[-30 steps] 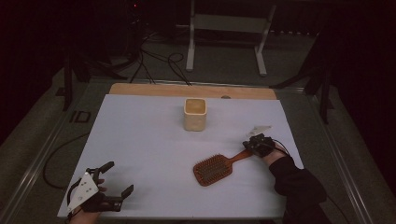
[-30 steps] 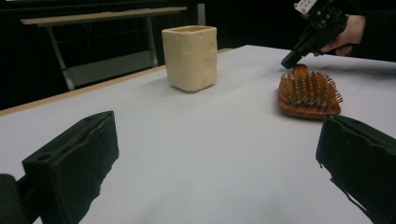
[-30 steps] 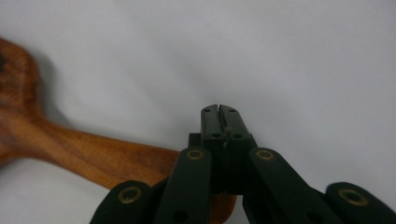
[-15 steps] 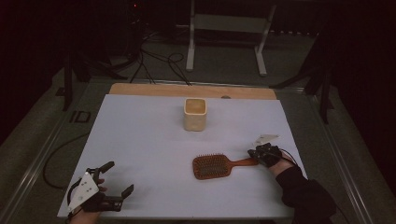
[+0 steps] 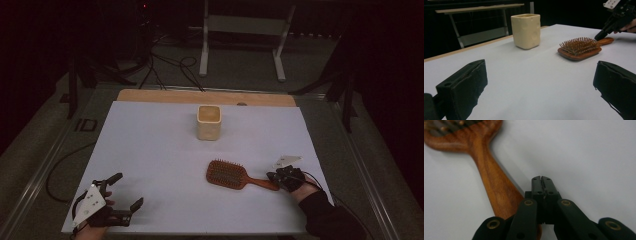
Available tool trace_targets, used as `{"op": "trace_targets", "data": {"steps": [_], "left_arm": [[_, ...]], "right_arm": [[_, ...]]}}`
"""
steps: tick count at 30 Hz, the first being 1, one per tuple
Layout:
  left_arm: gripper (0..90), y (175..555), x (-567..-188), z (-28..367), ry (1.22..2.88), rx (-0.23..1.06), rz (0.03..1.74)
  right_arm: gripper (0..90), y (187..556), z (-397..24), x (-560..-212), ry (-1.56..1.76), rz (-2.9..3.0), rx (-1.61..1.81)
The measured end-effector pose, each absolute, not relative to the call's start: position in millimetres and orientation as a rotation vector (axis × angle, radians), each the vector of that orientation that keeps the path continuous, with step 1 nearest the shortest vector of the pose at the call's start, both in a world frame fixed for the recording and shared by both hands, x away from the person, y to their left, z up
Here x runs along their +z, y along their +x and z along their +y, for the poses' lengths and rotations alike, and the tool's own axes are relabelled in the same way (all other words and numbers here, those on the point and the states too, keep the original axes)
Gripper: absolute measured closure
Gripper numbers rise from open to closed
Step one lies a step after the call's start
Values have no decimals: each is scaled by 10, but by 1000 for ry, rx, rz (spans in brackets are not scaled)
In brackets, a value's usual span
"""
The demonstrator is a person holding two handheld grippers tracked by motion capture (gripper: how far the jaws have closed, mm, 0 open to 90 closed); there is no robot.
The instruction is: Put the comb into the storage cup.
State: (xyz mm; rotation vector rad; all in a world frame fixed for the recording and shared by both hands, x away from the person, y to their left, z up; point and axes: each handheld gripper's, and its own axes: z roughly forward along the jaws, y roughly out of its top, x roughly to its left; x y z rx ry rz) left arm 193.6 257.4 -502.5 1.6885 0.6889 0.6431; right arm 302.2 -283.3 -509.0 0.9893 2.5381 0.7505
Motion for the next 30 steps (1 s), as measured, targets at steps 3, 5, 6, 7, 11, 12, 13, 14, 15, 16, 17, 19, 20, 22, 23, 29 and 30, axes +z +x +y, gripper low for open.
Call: {"op": "trace_targets", "data": {"steps": [3, 5, 6, 7, 11, 12, 13, 14, 15, 16, 17, 19, 20, 22, 23, 29, 30], "left_arm": [[0, 1940, -5028, 2574, 1690, 640, 689], [0, 1939, -5025, 2573, 1689, 642, 689], [0, 1938, -5026, 2573, 1689, 642, 689], [0, 1938, -5027, 2573, 1691, 641, 689], [0, 1939, -5026, 2576, 1686, 640, 690], [0, 1939, -5028, 2576, 1688, 640, 690], [0, 1940, -5028, 2575, 1689, 638, 690], [0, 1940, -5026, 2575, 1689, 639, 689], [0, 1940, -5025, 2575, 1688, 640, 689], [0, 1940, -5026, 2575, 1687, 639, 689], [0, 1941, -5028, 2574, 1689, 640, 691], [0, 1942, -5028, 2573, 1690, 640, 691], [0, 1940, -5027, 2572, 1690, 641, 692], [0, 1939, -5027, 2571, 1690, 641, 692], [0, 1939, -5027, 2572, 1691, 641, 691], [0, 1939, -5027, 2574, 1692, 641, 692], [0, 1938, -5026, 2574, 1690, 641, 691]], "right_arm": [[900, 2967, -2823, -5086, 983, 2547, 748], [900, 2936, -2822, -5082, 985, 2547, 741], [900, 2920, -2827, -5079, 988, 2551, 744], [900, 2903, -2826, -5080, 997, 2551, 746], [900, 2814, -2837, -5077, 1014, 2552, 760], [900, 2795, -2837, -5075, 1015, 2556, 762], [900, 2775, -2835, -5072, 1015, 2558, 761], [900, 2775, -2835, -5072, 1015, 2558, 761], [900, 2736, -2828, -5065, 1013, 2559, 759], [900, 2736, -2828, -5065, 1013, 2559, 759], [900, 2718, -2823, -5062, 1013, 2562, 764], [900, 2686, -2809, -5060, 1015, 2562, 761], [900, 2657, -2794, -5062, 1011, 2568, 766], [900, 2646, -2788, -5064, 1015, 2569, 763], [900, 2635, -2783, -5068, 1011, 2573, 766], [900, 2604, -2770, -5067, 1012, 2580, 777], [900, 2598, -2767, -5064, 1012, 2583, 774]]}}
